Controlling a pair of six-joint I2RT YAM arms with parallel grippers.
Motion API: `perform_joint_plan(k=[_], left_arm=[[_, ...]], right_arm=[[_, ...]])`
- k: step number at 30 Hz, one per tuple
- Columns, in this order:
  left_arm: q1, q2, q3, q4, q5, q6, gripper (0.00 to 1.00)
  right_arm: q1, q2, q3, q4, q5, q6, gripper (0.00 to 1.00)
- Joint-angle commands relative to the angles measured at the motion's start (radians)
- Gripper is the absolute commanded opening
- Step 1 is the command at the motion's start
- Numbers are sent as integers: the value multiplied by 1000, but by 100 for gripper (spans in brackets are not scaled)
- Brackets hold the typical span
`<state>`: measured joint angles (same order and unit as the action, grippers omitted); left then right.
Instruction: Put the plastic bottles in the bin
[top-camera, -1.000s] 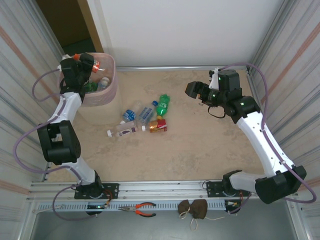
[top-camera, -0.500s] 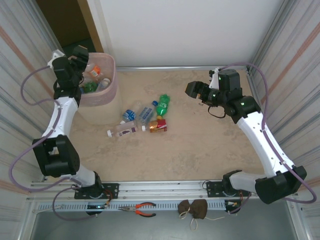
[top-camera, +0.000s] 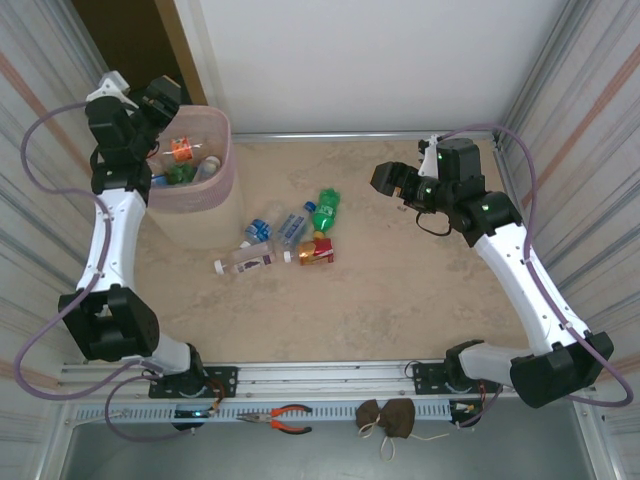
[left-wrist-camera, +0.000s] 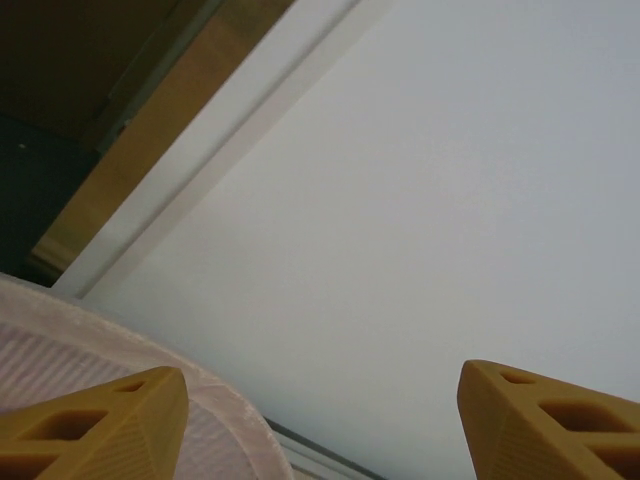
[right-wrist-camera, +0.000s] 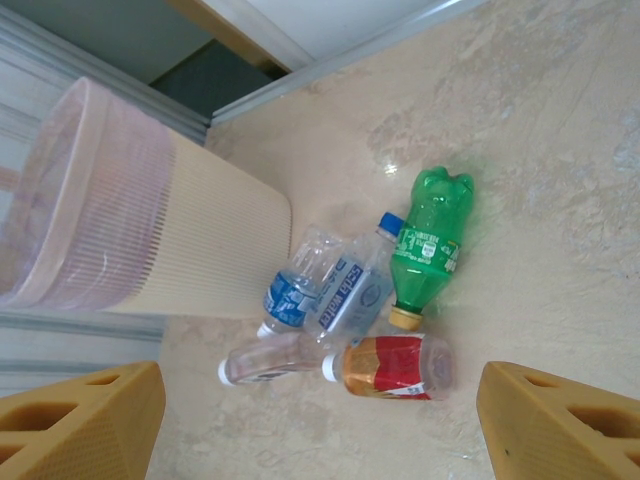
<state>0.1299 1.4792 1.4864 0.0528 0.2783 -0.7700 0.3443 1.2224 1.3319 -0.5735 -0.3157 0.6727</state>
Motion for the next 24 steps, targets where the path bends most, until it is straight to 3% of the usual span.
perform_joint_plan(k=[1,8,13,24], left_arm=[[-5,-3,72,-80,143,128,71],[-145,-24,203,-349,242,452,70],[-292,-51,221,-513,236,649,70],[-642,-4,192,-812,58,983,71]], right_arm=[[-8,-8,29,-6,-14,-8,80],[-14,-16,27,-22,-7,-22,80],[-26,-33,27,-38,-1,-33,80],[-68,-67,23,-89,1,-51,81]])
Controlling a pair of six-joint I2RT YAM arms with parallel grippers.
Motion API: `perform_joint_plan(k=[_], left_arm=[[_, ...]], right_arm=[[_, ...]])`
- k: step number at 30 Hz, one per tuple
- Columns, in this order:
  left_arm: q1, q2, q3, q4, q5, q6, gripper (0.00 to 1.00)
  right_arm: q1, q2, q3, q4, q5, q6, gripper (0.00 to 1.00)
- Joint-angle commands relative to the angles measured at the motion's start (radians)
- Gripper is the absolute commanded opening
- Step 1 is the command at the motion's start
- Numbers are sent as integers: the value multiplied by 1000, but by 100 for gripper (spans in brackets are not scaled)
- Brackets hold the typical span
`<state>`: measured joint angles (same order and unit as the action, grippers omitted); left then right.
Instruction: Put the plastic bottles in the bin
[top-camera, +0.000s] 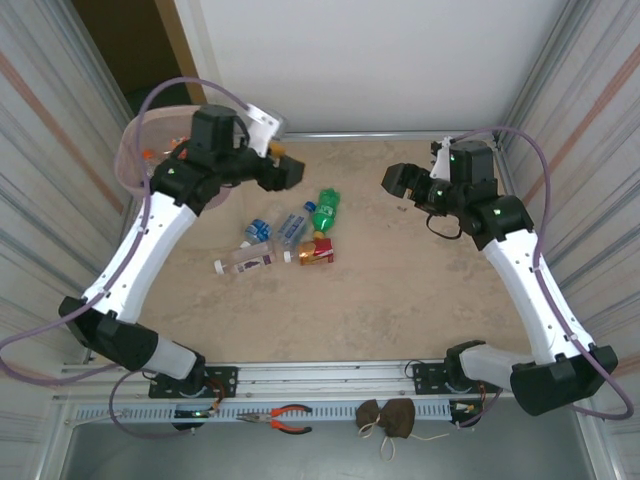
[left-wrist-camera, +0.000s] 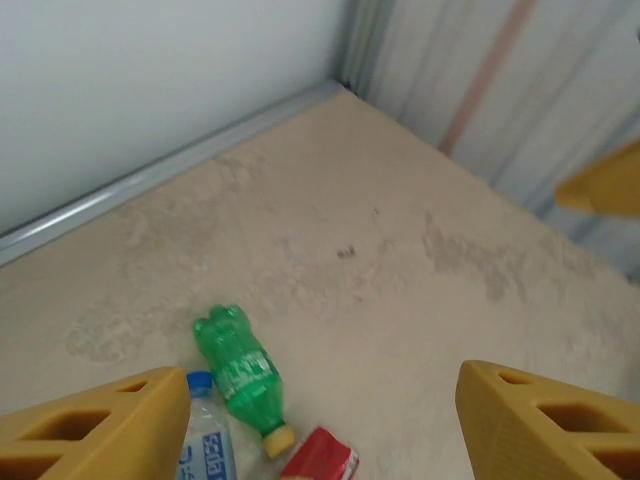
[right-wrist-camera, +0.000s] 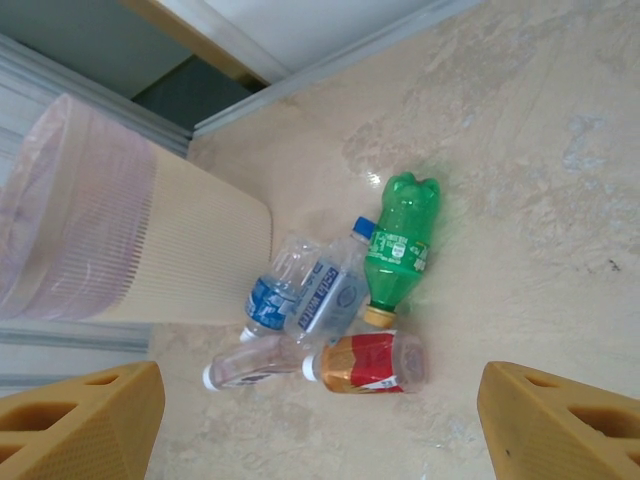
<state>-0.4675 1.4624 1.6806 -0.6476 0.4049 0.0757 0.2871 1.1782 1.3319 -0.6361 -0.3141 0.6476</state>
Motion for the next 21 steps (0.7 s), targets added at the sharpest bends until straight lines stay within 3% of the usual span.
perform_joint_plan(k=[1,10,21], left_arm=[[-73,25,-5,-132,-91,161,71],[-204,196,-10,-250,-210,306,70],[-218,394,-55,-265,-296,334,74]], right_arm=[[-12,-26,22,-29,1,-28,81],[-32,-46,23,-54,0,-35,81],[-54,-75,18,-81,7,-37,81]])
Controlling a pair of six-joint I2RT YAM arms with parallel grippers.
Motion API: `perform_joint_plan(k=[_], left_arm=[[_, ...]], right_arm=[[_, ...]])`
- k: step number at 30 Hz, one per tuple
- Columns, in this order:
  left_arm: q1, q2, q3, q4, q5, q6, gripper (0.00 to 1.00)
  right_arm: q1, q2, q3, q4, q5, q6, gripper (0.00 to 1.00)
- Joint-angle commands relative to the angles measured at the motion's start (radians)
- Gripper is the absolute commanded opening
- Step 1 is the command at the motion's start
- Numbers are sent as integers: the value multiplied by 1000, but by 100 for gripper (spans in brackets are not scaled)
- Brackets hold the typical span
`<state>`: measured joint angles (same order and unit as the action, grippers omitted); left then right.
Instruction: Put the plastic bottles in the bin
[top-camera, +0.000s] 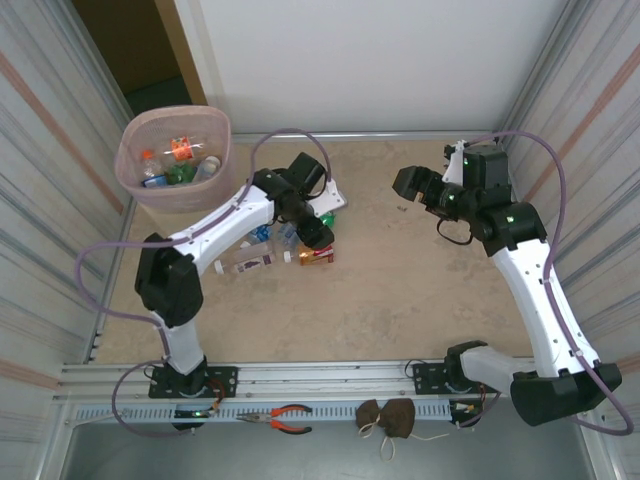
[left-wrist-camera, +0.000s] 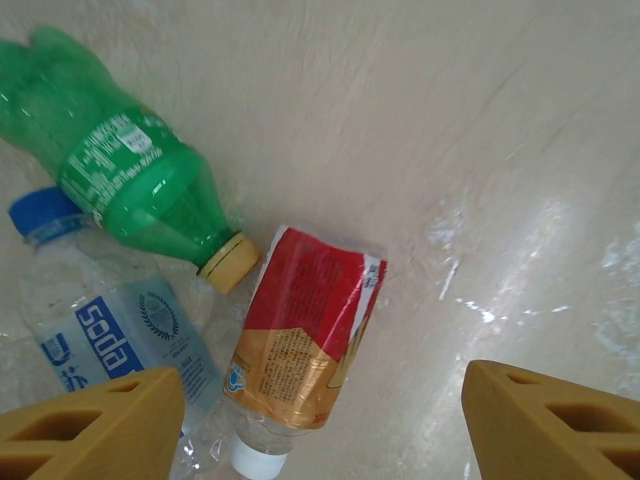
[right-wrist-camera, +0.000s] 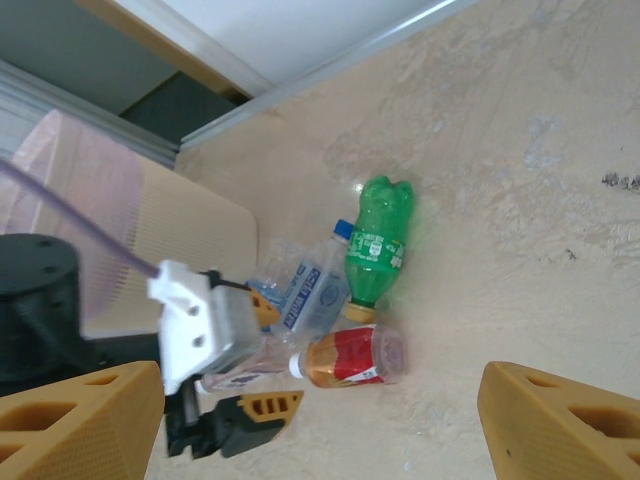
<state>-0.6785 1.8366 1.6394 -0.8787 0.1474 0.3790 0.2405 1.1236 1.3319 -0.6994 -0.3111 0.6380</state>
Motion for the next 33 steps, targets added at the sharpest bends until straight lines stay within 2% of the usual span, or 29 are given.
perform_joint_plan(k=[1,16,24,33], left_arm=[[-7,37,-16,-34,-43,31,75],[-9,192,-36,-28,-40,8,76],[-32,176,-87,-20,-28,-24,68],[-47,173,-122,-1,-22,-64,68]], right_arm=[[-7,-22,17,-18,5,-27,81],[-7,-23,21,-28,5,-15,81],[-8,-24,23,-28,0,-9,81],[-8,-23,18,-23,-11,0,80]])
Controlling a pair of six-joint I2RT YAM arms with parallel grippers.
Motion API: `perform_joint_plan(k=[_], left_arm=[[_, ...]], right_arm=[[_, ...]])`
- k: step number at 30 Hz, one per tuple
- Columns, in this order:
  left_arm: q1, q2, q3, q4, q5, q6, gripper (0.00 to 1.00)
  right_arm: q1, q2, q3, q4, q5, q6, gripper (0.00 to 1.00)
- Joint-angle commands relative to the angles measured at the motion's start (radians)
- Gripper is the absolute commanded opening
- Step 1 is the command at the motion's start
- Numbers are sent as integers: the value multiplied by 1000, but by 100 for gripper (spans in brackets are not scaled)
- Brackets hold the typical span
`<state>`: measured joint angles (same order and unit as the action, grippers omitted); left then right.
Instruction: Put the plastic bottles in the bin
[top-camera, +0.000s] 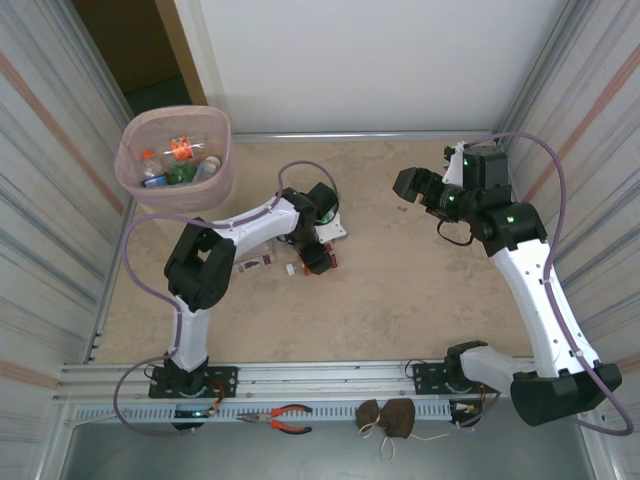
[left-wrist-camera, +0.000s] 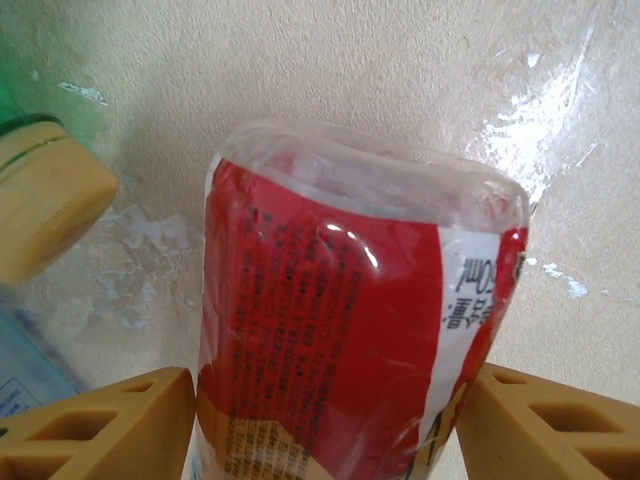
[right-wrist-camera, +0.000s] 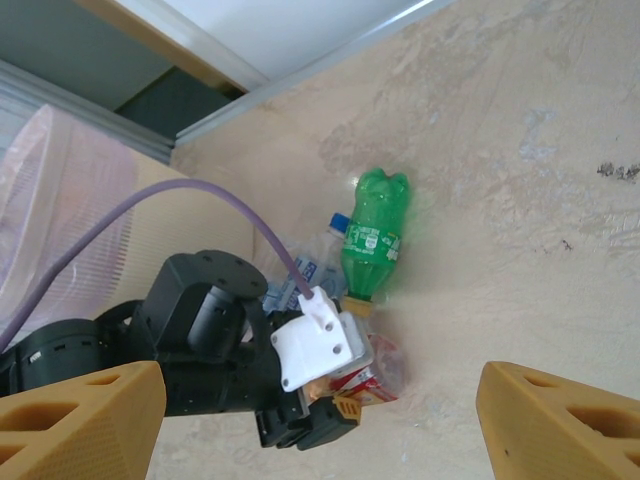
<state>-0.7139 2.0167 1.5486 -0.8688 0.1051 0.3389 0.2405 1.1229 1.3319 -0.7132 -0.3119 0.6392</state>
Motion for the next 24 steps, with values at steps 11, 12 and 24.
perform_joint_plan(k=[11,12,24], left_arm=[[-18,-6,-35,-12,33,-40,72],[-18,-6,-36,-12,32,-41,72],[-25,8,-38,-9,35,-56,68]], right_arm=[[-7,-43,2,-10,-4,1,80],[-8,-43,3,-11,-3,1,80],[-8,-49,-6,-11,-2,-1,80]])
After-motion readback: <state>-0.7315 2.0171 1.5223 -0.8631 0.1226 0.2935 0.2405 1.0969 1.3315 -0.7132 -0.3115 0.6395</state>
